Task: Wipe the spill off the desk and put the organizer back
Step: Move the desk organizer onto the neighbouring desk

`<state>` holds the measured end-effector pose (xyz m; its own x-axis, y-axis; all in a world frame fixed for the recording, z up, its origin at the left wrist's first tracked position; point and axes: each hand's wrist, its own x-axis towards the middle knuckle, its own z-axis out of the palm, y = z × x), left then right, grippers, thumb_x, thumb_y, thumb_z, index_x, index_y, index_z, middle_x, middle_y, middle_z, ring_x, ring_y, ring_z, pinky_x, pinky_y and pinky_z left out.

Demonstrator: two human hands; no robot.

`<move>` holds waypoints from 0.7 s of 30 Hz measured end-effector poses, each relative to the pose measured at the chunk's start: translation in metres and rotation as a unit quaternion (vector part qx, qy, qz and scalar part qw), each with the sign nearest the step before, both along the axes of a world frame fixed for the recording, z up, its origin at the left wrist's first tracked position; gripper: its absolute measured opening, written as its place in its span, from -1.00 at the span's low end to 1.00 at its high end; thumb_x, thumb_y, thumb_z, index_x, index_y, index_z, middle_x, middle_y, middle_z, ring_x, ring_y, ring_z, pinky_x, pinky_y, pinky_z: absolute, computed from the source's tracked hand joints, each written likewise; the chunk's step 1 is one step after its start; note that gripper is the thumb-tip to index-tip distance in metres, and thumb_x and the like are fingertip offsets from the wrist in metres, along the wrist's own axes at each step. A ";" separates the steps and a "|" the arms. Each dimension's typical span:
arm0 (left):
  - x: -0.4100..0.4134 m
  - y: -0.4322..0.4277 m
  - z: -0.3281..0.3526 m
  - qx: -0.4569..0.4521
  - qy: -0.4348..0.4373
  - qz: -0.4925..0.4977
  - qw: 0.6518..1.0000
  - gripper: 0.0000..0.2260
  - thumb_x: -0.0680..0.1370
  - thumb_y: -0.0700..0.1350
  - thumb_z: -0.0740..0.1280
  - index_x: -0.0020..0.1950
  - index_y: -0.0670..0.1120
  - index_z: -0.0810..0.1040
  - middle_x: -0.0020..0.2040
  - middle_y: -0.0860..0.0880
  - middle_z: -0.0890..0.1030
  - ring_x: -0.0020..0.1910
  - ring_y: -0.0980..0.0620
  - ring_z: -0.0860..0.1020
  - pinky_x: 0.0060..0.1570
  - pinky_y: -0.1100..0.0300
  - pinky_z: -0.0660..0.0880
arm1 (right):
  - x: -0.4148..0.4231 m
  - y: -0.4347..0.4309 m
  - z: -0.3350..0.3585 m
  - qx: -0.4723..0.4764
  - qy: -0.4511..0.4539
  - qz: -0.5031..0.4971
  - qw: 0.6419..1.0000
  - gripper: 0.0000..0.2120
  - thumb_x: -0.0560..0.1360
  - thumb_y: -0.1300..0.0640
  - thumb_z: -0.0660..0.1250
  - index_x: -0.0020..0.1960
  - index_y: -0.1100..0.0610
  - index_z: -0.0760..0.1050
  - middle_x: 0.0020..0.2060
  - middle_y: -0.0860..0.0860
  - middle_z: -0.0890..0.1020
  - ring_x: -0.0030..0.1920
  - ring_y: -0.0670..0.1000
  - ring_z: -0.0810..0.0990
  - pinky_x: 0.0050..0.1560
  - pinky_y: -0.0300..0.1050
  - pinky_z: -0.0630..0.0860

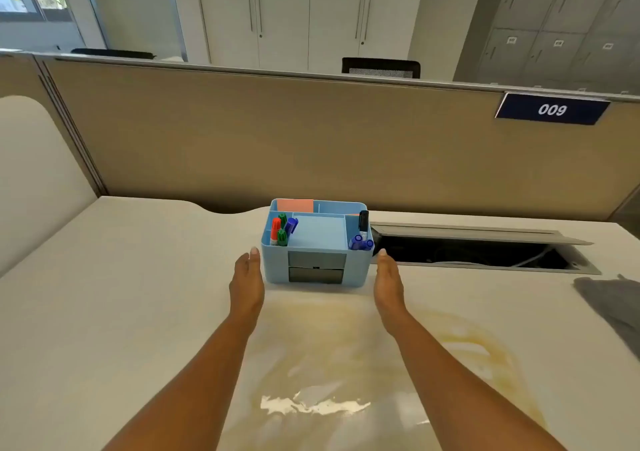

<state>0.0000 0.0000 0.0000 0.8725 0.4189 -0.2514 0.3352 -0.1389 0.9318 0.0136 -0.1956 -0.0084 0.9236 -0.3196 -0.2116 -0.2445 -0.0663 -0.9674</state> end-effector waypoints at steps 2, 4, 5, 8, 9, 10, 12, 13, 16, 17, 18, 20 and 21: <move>0.013 0.003 -0.003 -0.015 0.006 0.011 1.000 -0.50 0.58 0.16 -0.08 0.47 -0.02 0.12 0.52 -0.07 0.18 0.47 -0.11 0.19 0.43 -0.05 0.15 | 0.013 -0.002 -0.003 0.036 0.004 0.004 0.999 -0.51 0.60 -0.13 -0.06 0.44 0.07 0.21 0.39 0.10 0.37 0.37 0.09 0.34 0.16 -0.12 0.29; 0.026 0.008 -0.005 -0.060 0.007 0.011 0.998 -0.47 0.57 0.19 -0.09 0.46 -0.05 0.19 0.49 -0.09 0.24 0.45 -0.12 0.24 0.42 -0.06 0.18 | 0.024 -0.003 -0.004 0.069 0.004 0.020 0.997 -0.53 0.60 -0.12 -0.06 0.38 0.10 0.29 0.30 0.10 0.46 0.23 0.05 0.45 0.09 -0.14 0.34; 0.034 0.009 -0.008 -0.078 0.004 0.000 0.997 -0.47 0.57 0.19 -0.09 0.44 -0.06 0.24 0.47 -0.10 0.29 0.43 -0.12 0.27 0.40 -0.06 0.20 | 0.031 -0.003 -0.005 0.088 0.001 0.026 0.996 -0.56 0.60 -0.12 -0.06 0.33 0.08 0.33 0.22 0.09 0.50 0.11 0.01 0.49 0.05 -0.16 0.37; 0.047 0.009 -0.008 -0.142 -0.010 -0.032 0.989 -0.52 0.58 0.16 -0.06 0.38 -0.04 0.33 0.34 -0.11 0.45 0.28 -0.10 0.41 0.27 0.03 0.36 | 0.046 -0.003 -0.008 0.128 -0.001 0.029 0.991 -0.66 0.59 -0.14 -0.04 0.00 -0.05 0.46 -0.04 0.02 0.57 -0.15 -0.09 0.53 -0.18 -0.21 0.47; 0.050 0.009 -0.008 -0.168 -0.016 -0.032 0.985 -0.53 0.59 0.15 -0.05 0.37 -0.04 0.35 0.27 -0.10 0.49 0.18 -0.08 0.46 0.15 0.08 0.44 | 0.051 -0.004 -0.010 0.136 0.003 0.030 0.990 -0.67 0.59 -0.16 -0.04 -0.08 -0.08 0.46 -0.11 -0.01 0.59 -0.19 -0.09 0.54 -0.23 -0.21 0.48; 0.053 0.009 -0.008 -0.192 -0.017 -0.031 0.981 -0.55 0.58 0.15 -0.03 0.36 -0.03 0.36 0.20 -0.08 0.52 0.11 -0.05 0.48 0.02 0.15 0.48 | 0.056 -0.005 -0.012 0.146 0.006 0.031 0.989 -0.67 0.58 -0.17 -0.03 -0.10 -0.09 0.45 -0.17 -0.03 0.59 -0.21 -0.08 0.54 -0.27 -0.21 0.48; 0.057 0.009 -0.006 -0.215 -0.020 -0.032 0.976 -0.56 0.58 0.16 -0.01 0.36 0.00 0.35 0.11 -0.05 0.51 0.07 -0.03 0.48 -0.12 0.21 0.46 | 0.062 -0.007 -0.014 0.161 0.012 0.035 0.986 -0.67 0.57 -0.18 -0.01 -0.08 -0.07 0.46 -0.22 -0.04 0.60 -0.24 -0.07 0.55 -0.29 -0.19 0.48; 0.061 0.010 -0.007 -0.213 -0.021 -0.036 0.976 -0.57 0.58 0.16 0.00 0.36 0.01 0.34 0.10 -0.04 0.50 0.07 -0.03 0.47 -0.13 0.21 0.46 | 0.065 -0.008 -0.016 0.165 0.015 0.039 0.985 -0.67 0.57 -0.18 0.00 -0.07 -0.06 0.47 -0.23 -0.04 0.60 -0.24 -0.06 0.56 -0.29 -0.17 0.48; 0.070 0.013 -0.005 -0.187 -0.020 -0.055 0.981 -0.60 0.57 0.13 0.05 0.35 0.00 0.35 0.09 -0.07 0.50 0.05 -0.05 0.47 -0.16 0.21 0.45 | 0.073 -0.010 -0.023 0.191 0.015 0.040 0.981 -0.65 0.56 -0.19 0.03 -0.07 -0.04 0.51 -0.23 -0.01 0.61 -0.25 -0.02 0.56 -0.23 -0.13 0.50; 0.072 0.014 -0.005 -0.183 -0.016 -0.058 0.981 -0.61 0.57 0.12 0.07 0.32 -0.01 0.37 0.08 -0.08 0.51 0.04 -0.05 0.48 -0.17 0.20 0.45 | 0.076 -0.010 -0.026 0.204 0.017 0.041 0.978 -0.62 0.55 -0.20 0.03 -0.02 -0.01 0.52 -0.24 0.00 0.62 -0.26 -0.01 0.56 -0.19 -0.10 0.49; 0.075 0.015 -0.005 -0.181 -0.009 -0.061 0.982 -0.63 0.57 0.11 0.08 0.29 -0.01 0.38 0.05 -0.09 0.52 0.01 -0.05 0.49 -0.18 0.20 0.44 | 0.079 -0.010 -0.029 0.216 0.019 0.042 0.975 -0.59 0.55 -0.21 0.03 0.03 0.03 0.52 -0.27 -0.01 0.62 -0.28 -0.02 0.57 -0.17 -0.09 0.48; 0.079 0.017 -0.006 -0.178 0.000 -0.065 0.982 -0.71 0.57 0.10 0.08 0.19 0.00 0.39 -0.06 -0.07 0.54 -0.11 -0.01 0.52 -0.20 0.20 0.44 | 0.083 -0.010 -0.032 0.237 0.024 0.048 0.970 -0.55 0.54 -0.23 0.04 0.08 0.07 0.51 -0.42 -0.07 0.64 -0.40 -0.08 0.59 -0.20 -0.12 0.47; 0.080 0.017 -0.007 -0.181 0.002 -0.064 0.981 -0.74 0.57 0.09 0.08 0.16 0.00 0.38 -0.09 -0.06 0.53 -0.15 0.01 0.51 -0.21 0.20 0.44 | 0.084 -0.009 -0.033 0.245 0.026 0.050 0.968 -0.54 0.53 -0.24 0.04 0.07 0.08 0.51 -0.48 -0.09 0.63 -0.44 -0.09 0.58 -0.23 -0.14 0.46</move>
